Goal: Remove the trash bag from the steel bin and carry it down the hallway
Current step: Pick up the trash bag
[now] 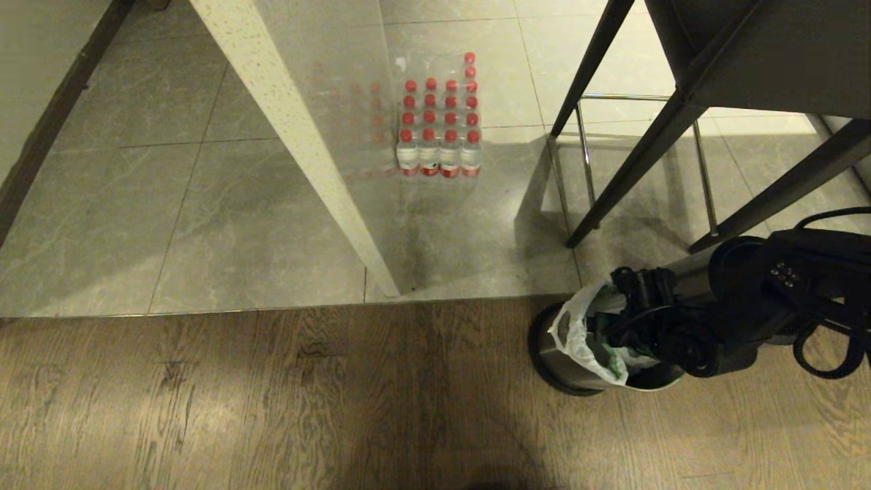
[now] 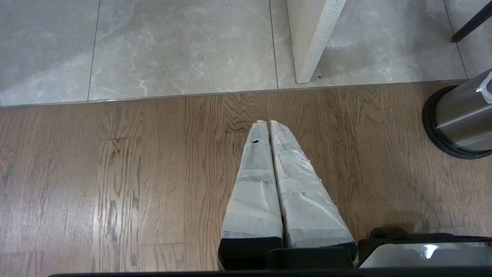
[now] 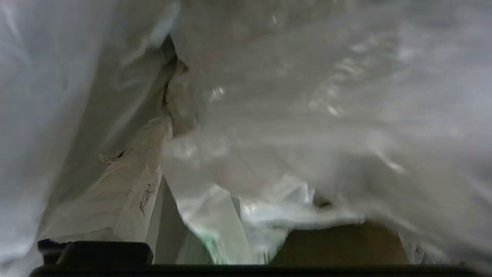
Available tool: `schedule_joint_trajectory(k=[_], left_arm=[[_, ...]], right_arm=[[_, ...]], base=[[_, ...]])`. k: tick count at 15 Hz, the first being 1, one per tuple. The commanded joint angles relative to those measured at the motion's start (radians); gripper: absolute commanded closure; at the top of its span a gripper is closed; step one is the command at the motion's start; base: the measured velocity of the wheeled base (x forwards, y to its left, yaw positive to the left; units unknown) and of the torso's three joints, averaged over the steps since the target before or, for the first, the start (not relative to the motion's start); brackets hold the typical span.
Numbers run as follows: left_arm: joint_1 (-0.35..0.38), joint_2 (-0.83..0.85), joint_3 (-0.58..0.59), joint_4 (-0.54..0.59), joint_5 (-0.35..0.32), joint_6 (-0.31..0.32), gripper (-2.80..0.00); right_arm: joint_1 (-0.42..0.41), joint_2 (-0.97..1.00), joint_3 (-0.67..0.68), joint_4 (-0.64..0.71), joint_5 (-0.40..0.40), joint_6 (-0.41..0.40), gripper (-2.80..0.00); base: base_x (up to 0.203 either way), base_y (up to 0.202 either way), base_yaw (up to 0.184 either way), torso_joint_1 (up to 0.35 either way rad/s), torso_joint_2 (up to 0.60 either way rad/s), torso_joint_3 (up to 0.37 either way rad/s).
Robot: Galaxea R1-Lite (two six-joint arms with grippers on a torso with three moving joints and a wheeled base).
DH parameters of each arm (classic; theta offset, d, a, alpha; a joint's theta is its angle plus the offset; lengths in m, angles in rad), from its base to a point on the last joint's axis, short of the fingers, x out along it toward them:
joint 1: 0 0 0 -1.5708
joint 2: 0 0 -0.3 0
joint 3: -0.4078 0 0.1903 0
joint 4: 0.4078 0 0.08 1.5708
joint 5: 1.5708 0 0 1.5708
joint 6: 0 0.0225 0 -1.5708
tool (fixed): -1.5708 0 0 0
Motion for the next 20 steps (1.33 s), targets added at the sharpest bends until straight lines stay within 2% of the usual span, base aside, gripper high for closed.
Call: schedule_joint_trajectory(k=[1,3,4,6,10,13,17,20], left_arm=[[0.000,0.001,0.001,0.000,0.000,0.000,0.00],[0.000,0.001,0.000,0.000,0.000,0.000,0.00],[0.000,0.001,0.000,0.000,0.000,0.000,0.00],[0.000,0.001,0.000,0.000,0.000,0.000,0.00],[0.000,0.001,0.000,0.000,0.000,0.000,0.00],[0.000,0.001,0.000,0.000,0.000,0.000,0.00],[0.000,0.001,0.000,0.000,0.000,0.000,0.00],[0.000,0.001,0.000,0.000,0.000,0.000,0.00]], right_arm=[[0.001,0.031,-0.007,-0.010,-0.001,-0.005,-2.80],[0.001,0.031,-0.006,-0.031,-0.001,-0.009,-2.80],[0.002,0.026,-0.005,-0.039,-0.001,-0.015,0.00],[0.004,0.019,0.009,-0.043,-0.003,-0.039,0.00],[0.019,-0.019,0.018,-0.034,-0.017,-0.037,0.00],[0.033,-0.118,0.072,-0.027,-0.015,-0.035,0.00],[0.039,-0.351,0.175,0.013,-0.009,-0.042,0.00],[0.037,-0.605,0.234,0.163,-0.005,-0.050,0.00]], base=[[0.000,0.000,0.000,0.000,0.00,0.000],[0.000,0.000,0.000,0.000,0.00,0.000],[0.000,0.000,0.000,0.000,0.00,0.000],[0.000,0.000,0.000,0.000,0.00,0.000],[0.000,0.000,0.000,0.000,0.00,0.000],[0.000,0.000,0.000,0.000,0.00,0.000],[0.000,0.000,0.000,0.000,0.00,0.000],[0.000,0.000,0.000,0.000,0.00,0.000]])
